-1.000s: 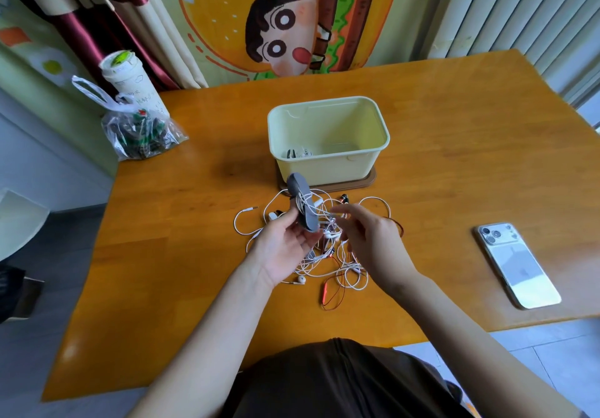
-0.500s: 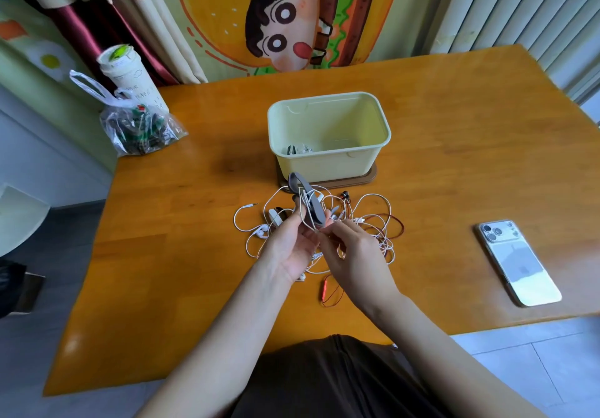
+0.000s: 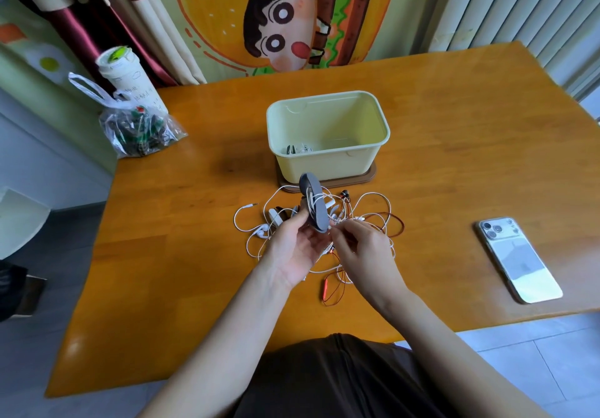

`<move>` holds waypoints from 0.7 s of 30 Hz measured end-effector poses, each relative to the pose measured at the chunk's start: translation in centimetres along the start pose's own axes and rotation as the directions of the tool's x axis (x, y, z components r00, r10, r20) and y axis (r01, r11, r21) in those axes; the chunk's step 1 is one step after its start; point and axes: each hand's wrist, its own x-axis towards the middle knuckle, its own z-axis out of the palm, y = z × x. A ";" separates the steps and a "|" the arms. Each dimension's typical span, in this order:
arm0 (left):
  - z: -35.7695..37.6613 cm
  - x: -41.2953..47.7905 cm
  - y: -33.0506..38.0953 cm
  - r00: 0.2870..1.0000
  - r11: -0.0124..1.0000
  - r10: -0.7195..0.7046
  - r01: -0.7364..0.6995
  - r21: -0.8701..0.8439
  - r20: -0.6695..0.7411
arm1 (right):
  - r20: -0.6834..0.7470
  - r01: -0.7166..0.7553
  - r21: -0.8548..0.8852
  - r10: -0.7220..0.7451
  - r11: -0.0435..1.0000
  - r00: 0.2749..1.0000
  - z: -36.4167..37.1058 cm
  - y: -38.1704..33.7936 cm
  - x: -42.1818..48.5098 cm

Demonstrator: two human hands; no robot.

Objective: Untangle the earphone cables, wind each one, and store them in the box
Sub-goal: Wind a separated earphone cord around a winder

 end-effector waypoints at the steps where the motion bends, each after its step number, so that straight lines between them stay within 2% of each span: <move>1: 0.0 0.0 0.0 1.000 1.000 -0.002 0.002 0.025 0.008 | -0.005 0.004 -0.014 -0.004 1.000 1.000 -0.1 0.1 0.0; 7: -0.7 0.4 0.0 0.999 0.987 -0.004 -0.001 0.163 0.035 | -0.046 0.041 -0.080 -0.044 0.996 0.998 -1.0 1.3 0.9; 11: -1.6 0.2 0.8 0.990 0.939 -0.007 -0.043 0.341 0.143 | 0.113 0.084 -0.146 -0.067 0.986 0.991 -2.4 2.2 2.2; 12: -1.9 0.2 1.2 0.985 0.886 -0.008 -0.073 0.458 0.174 | 0.172 0.088 -0.181 -0.057 0.980 0.984 -2.8 2.5 2.6; 13: -2.2 0.1 1.5 0.980 0.791 -0.011 -0.115 0.602 0.201 | 0.222 0.090 -0.217 -0.041 0.972 0.974 -3.3 2.8 3.1; 15: -2.7 0.2 1.9 0.972 0.501 0.000 -0.203 0.841 0.235 | 0.283 0.087 -0.272 -0.007 0.958 0.959 -4.0 3.1 4.2; 17: -3.2 0.8 1.9 0.962 0.282 0.071 -0.273 0.920 0.264 | 0.291 0.081 -0.285 0.006 0.955 0.957 -4.4 2.9 5.0; 19: -3.2 1.3 1.8 0.943 0.161 0.177 -0.311 0.937 0.282 | 0.278 0.089 -0.276 -0.009 0.957 0.960 -4.3 2.4 5.6; 21: -3.2 1.7 1.6 0.920 0.098 0.263 -0.325 0.940 0.291 | 0.254 0.095 -0.266 -0.026 0.959 0.967 -3.9 1.8 5.9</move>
